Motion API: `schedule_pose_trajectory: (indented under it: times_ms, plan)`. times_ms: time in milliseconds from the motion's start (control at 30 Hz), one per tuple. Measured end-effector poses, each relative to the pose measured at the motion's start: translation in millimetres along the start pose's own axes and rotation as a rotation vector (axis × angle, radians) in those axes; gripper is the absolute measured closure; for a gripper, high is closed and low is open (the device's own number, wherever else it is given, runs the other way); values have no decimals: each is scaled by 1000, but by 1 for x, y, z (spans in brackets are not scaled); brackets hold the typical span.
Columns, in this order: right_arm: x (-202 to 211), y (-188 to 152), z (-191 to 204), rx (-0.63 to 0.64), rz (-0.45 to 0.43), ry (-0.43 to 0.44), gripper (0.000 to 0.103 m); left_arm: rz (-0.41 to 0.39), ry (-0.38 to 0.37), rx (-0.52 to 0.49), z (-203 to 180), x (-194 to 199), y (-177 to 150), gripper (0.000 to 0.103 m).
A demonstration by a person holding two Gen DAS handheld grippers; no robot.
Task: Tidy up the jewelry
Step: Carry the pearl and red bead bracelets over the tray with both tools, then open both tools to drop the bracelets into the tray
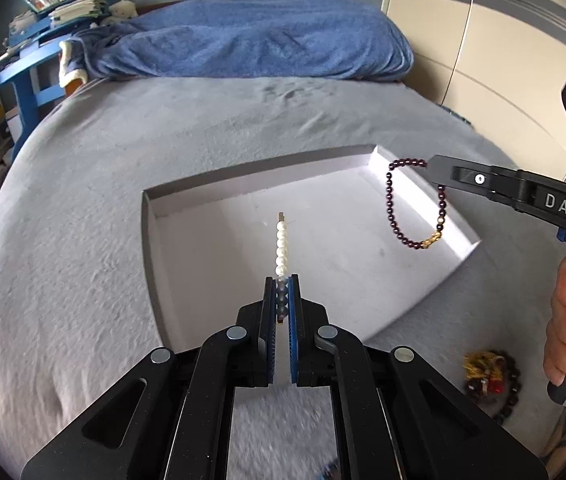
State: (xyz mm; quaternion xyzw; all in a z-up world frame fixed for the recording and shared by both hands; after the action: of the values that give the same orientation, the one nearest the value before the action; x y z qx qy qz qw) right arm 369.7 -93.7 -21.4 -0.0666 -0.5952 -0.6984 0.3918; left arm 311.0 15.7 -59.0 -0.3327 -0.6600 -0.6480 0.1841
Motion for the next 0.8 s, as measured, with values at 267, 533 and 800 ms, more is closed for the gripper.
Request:
schedule_pose_trajectory:
  times_ms: [267, 533, 800]
  plan:
    - [-38, -14, -27, -30, 80, -34, 97, 78, 21, 10, 6, -36, -14, 97]
    - [-44, -26, -44, -26, 122, -93, 97, 95, 29, 25, 10, -40, -18, 95]
    - [-34, -26, -53, -20, 109, -123, 82, 25, 19, 29, 5, -21, -10, 53]
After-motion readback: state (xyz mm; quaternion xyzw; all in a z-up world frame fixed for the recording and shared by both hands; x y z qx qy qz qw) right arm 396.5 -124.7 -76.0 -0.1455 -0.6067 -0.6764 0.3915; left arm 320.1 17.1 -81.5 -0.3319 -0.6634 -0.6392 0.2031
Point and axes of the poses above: each gripper's, at about its wrist camera, not at the fingertips, and x roughly against the way its jaws point, z to its left, y to its top, the point moved 9 cm from there along -x, roughly the way its jaws point, and after that the axes turned 4 degrees about -z, right-handed, at the moved point
